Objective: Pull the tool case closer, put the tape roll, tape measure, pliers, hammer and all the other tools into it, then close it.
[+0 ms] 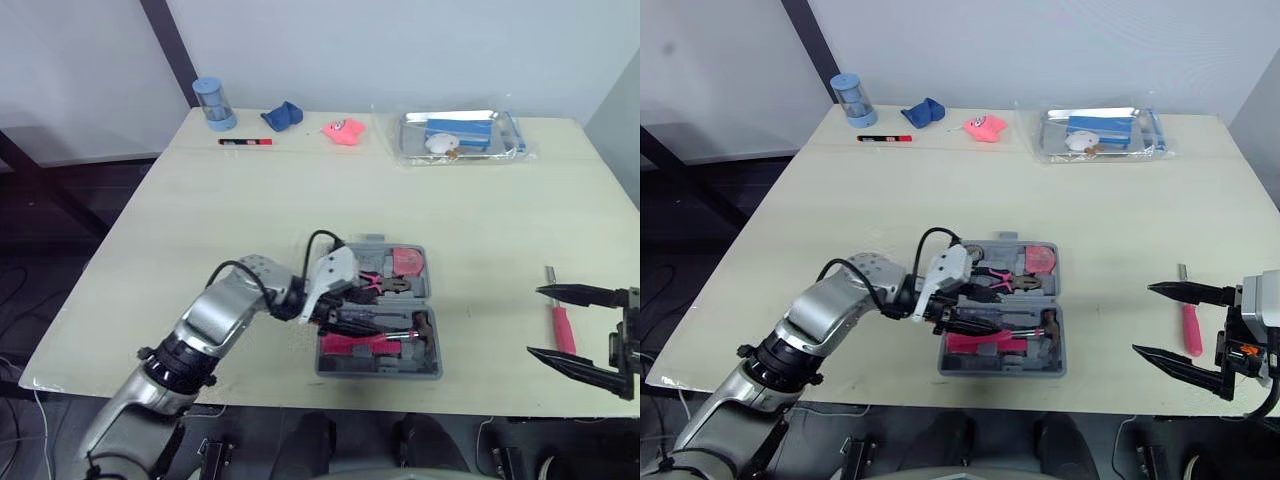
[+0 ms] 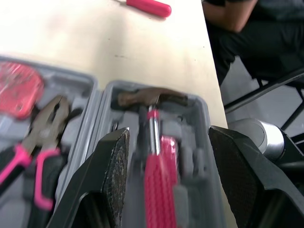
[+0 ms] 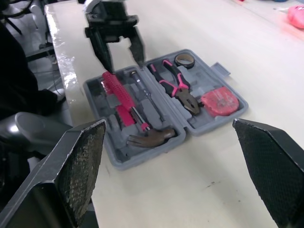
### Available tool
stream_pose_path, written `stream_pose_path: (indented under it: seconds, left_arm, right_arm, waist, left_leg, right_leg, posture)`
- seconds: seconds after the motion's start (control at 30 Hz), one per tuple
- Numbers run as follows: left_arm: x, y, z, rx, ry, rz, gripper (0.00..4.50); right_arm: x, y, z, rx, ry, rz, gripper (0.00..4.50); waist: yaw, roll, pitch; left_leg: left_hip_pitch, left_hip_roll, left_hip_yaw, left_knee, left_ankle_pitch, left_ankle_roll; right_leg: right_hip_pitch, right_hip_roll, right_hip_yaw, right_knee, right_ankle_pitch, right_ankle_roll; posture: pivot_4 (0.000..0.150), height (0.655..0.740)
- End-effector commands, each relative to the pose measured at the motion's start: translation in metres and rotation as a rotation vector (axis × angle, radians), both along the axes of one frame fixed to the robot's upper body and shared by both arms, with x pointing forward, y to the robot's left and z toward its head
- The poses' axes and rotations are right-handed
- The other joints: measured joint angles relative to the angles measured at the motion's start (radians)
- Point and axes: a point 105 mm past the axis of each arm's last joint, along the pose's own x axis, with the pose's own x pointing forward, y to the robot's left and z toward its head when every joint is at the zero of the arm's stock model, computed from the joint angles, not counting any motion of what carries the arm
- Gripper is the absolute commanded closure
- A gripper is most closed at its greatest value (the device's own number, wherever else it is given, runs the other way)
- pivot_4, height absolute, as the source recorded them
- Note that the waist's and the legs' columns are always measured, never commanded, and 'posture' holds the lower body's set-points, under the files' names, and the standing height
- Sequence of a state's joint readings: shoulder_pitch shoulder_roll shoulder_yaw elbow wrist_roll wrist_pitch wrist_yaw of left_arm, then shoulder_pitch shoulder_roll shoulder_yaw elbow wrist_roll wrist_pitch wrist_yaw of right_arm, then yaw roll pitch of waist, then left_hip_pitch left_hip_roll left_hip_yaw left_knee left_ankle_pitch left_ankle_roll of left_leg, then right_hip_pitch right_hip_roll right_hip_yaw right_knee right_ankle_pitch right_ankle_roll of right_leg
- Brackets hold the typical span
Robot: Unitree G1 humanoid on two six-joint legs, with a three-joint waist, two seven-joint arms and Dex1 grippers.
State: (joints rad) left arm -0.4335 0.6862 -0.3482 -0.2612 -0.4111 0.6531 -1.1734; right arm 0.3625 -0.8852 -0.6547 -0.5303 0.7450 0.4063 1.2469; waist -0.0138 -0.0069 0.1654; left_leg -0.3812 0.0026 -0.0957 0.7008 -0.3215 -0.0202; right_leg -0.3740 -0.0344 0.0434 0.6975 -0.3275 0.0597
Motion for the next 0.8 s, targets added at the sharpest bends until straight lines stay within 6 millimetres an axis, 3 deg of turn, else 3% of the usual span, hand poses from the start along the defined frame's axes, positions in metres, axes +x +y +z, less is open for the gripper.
stream_pose_path:
  seconds: [0.03, 0.37, 0.67, 0.8]
  left_arm:
    - [-0.019, 0.000, 0.028, -0.028, -0.107, -0.065, 1.71]
    - [-0.016, -0.025, 0.008, -0.111, -0.094, 0.014, 1.71]
    - [0.006, -0.026, -0.021, -0.033, -0.119, 0.057, 1.71]
    - [0.006, -0.029, -0.030, -0.006, -0.122, 0.033, 1.71]
  right_arm:
    - [-0.001, 0.001, 0.004, -0.003, -0.026, 0.001, 0.00]
    - [-0.004, 0.002, 0.003, 0.003, -0.020, -0.010, 0.00]
    - [-0.005, 0.003, 0.004, 0.003, -0.012, -0.011, 0.00]
    - [-0.005, 0.004, 0.003, 0.003, -0.011, -0.015, 0.00]
  waist:
    - [0.001, 0.000, 0.000]
    - [0.006, 0.001, -0.001]
    - [0.003, 0.002, -0.001]
    - [0.003, 0.002, -0.001]
  left_leg:
    - [0.000, 0.000, 0.000, 0.000, 0.000, 0.000]
    - [0.002, -0.001, 0.000, 0.001, -0.003, 0.005]
    - [0.003, -0.001, 0.000, 0.001, -0.003, 0.005]
    - [0.002, -0.001, 0.000, 0.001, -0.003, 0.005]
  right_leg:
    - [0.000, 0.000, 0.000, 0.000, 0.000, 0.000]
    - [0.003, -0.001, 0.000, -0.001, 0.000, 0.001]
    - [0.003, 0.000, 0.000, -0.001, 0.000, 0.001]
    - [0.003, -0.001, 0.000, -0.001, 0.000, 0.001]
  posture:
    - [0.150, 0.7400]
    - [0.150, 0.7400]
    - [0.150, 0.7400]
    - [0.150, 0.7400]
